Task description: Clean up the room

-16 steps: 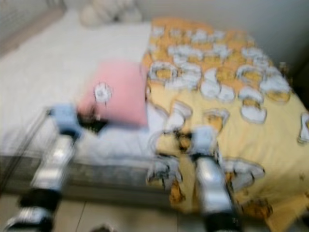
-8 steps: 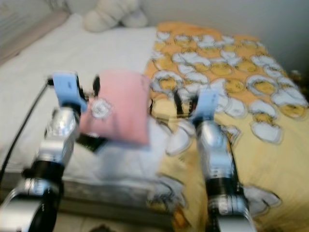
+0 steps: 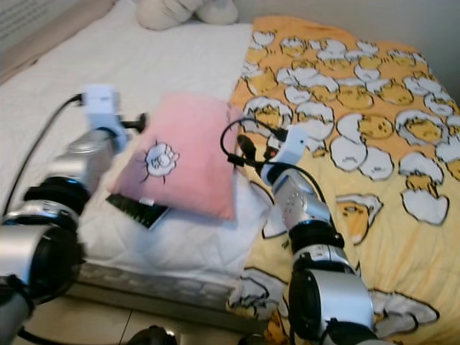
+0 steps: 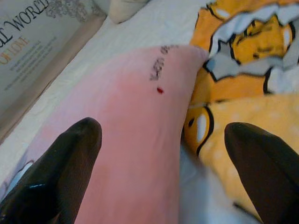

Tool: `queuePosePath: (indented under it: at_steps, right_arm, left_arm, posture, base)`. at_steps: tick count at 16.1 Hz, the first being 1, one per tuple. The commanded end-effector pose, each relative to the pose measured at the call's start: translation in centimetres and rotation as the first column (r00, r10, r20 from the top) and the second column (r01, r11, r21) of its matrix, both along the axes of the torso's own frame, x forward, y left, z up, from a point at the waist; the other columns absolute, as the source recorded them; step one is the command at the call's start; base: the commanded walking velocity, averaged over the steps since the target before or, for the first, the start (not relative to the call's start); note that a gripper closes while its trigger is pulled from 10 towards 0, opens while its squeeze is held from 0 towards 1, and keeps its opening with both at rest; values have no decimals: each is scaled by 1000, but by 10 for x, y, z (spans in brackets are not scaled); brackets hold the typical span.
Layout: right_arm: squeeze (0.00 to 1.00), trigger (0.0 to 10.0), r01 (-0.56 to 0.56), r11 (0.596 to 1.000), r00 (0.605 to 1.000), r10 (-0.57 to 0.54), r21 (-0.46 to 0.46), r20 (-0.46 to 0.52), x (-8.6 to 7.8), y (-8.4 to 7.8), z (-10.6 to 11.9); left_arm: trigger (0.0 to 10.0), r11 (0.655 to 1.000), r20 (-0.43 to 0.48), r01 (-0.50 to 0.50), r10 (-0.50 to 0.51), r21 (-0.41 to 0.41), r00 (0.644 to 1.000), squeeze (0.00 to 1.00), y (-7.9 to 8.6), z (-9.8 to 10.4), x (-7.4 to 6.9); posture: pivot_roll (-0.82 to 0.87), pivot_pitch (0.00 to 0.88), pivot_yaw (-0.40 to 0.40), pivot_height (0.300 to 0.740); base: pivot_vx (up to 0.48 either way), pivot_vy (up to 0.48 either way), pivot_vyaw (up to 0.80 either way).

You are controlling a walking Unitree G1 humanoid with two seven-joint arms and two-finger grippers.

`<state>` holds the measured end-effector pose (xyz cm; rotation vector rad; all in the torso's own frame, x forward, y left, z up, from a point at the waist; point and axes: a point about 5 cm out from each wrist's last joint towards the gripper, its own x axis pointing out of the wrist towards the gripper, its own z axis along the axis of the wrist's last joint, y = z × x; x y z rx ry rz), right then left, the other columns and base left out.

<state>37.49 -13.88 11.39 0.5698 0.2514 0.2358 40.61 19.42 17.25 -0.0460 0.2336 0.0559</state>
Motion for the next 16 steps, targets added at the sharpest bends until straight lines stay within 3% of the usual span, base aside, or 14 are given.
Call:
queuePosePath:
  at_steps: [1, 3, 5, 7, 10, 13, 16]
  right_arm:
    - [0, 10000, 15, 1000, 1000, -15, 18, -6, 1, -2, 0]
    - [0, 10000, 59, 998, 998, -59, 27, 6, 4, -8, 0]
    - [0, 10000, 76, 997, 996, -77, 25, 36, 8, -9, 6]
    - [0, 10000, 69, 996, 996, -71, 49, 54, 11, -4, 11]
    - [0, 10000, 20, 995, 998, -26, 99, 56, 12, 18, 13]
    - [0, 10000, -29, 971, 998, 43, 236, -53, 5, 48, -2]
    - [0, 10000, -65, 964, 989, 97, 259, -112, -3, 67, -13]
  left_arm:
    - [10000, 1000, 26, 12, -11, -21, 1000, 0, -4, 12, 4]
    - [10000, 998, 43, -1, -1, 59, 999, 0, -1, 19, 7]
    - [10000, 999, 72, 31, -30, -9, 997, 0, -10, 23, 9]
    - [10000, 998, 65, 55, -55, -12, 996, 0, -16, 22, 10]
    - [10000, 996, 39, 78, -76, -37, 996, 0, -24, 14, 9]
    - [10000, 990, 7, 137, -137, -43, 991, 0, -39, 6, 7]
    - [10000, 983, 6, 169, -169, -66, 986, 0, -47, 2, 6]
  posture:
    - [120, 104, -24, 740]
    - [92, 184, -17, 740]
    - [78, 217, -19, 740]
    - [73, 237, -22, 740]
    - [68, 258, -24, 740]
    - [78, 265, -34, 740]
    - [90, 274, -40, 740]
  base:
    - [0, 0, 0]
    - [0, 0, 0]
    - [0, 0, 0]
    - [0, 0, 0]
    - [0, 0, 0]
    - [0, 0, 0]
    - [0, 0, 0]
